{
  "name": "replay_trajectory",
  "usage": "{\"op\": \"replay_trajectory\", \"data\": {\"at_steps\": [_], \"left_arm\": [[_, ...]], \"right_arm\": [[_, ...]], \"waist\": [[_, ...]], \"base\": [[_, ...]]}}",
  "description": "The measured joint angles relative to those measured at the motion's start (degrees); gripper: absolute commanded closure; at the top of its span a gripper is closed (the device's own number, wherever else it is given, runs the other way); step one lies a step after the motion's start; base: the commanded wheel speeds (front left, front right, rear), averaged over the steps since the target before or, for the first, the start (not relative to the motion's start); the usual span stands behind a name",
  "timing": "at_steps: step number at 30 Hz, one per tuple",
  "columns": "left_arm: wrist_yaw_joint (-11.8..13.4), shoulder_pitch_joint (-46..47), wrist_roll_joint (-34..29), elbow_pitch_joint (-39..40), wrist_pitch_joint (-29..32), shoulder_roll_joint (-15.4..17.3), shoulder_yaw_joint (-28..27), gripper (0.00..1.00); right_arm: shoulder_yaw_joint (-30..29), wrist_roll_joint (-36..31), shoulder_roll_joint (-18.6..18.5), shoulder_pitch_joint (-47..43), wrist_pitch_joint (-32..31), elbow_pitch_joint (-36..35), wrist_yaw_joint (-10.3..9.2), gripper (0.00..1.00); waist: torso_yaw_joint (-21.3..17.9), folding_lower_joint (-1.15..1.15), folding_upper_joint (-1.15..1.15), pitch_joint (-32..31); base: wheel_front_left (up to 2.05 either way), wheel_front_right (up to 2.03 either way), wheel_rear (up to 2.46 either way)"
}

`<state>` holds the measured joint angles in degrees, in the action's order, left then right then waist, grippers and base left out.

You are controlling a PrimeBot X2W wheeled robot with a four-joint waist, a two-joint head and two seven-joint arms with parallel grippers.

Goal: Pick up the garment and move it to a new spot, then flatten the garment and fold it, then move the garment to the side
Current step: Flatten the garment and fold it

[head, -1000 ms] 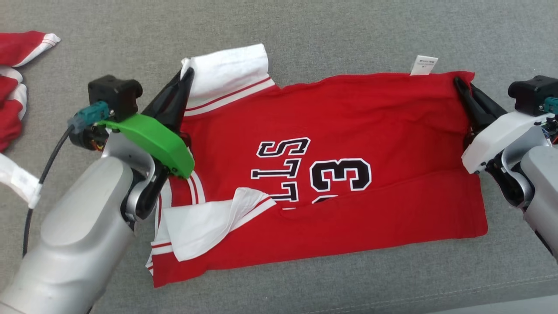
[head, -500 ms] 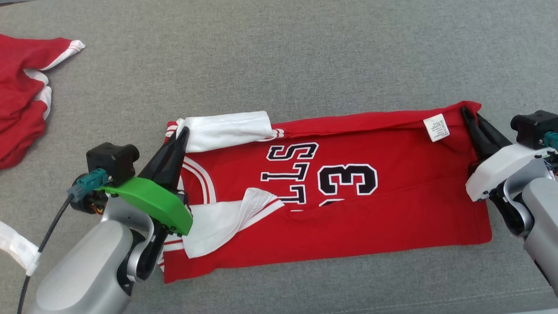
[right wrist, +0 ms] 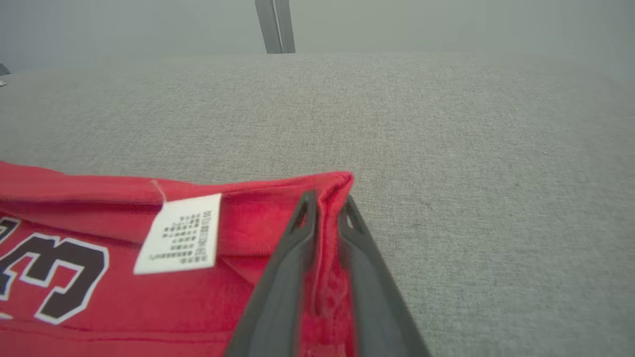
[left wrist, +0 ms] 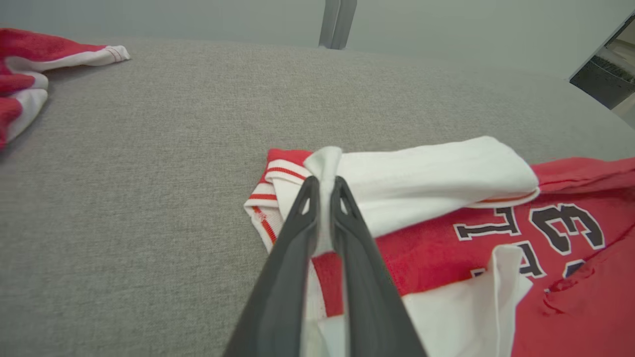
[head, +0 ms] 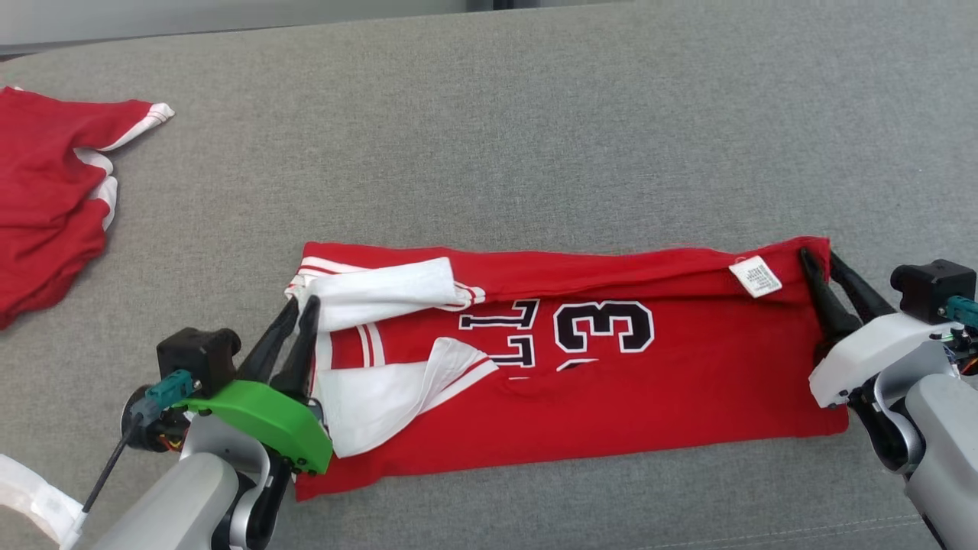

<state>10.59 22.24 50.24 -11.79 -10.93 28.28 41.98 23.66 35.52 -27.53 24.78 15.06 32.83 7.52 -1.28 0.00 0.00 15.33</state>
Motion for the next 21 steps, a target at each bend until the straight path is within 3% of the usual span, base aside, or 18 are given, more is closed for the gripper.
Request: {"op": "replay_trajectory", "data": {"at_steps": [6,9,12,15,21], "left_arm": [[0.5,-2.7,-0.4,-1.5,-3.2,-1.2,-2.0,0.00],[2.2,-4.6,-3.3,-1.0,-3.9,-2.0,-7.1,0.00],[3.7,-6.6,-11.1,4.0,-4.1,-4.5,-16.6,0.00],[4.0,-11.8,-19.9,9.1,-4.1,-9.1,-25.9,0.00],[1.0,-18.8,-33.0,14.7,-4.1,-16.2,-36.5,0.00]], "right_arm": [[-3.7,-1.1,0.6,-4.0,0.0,-4.2,0.00,0.00],[-4.9,-1.5,0.7,-5.8,0.0,-5.8,0.00,0.00],[-6.2,-1.5,1.2,-6.6,0.0,-5.6,0.00,0.00],[-7.0,-1.0,1.9,-6.7,0.0,-3.3,0.00,0.00],[-10.4,0.3,4.0,-4.5,0.0,0.9,0.00,0.00]], "waist": [[-0.1,0.00,0.00,-2.6],[-0.2,0.00,0.00,-4.0],[-0.2,0.00,0.00,-5.0],[0.1,0.00,0.00,-5.5],[1.0,0.00,0.00,-5.4]], "base": [[0.00,0.00,0.00],[0.00,0.00,0.00],[0.00,0.00,0.00],[0.00,0.00,0.00],[0.00,0.00,0.00]]}}
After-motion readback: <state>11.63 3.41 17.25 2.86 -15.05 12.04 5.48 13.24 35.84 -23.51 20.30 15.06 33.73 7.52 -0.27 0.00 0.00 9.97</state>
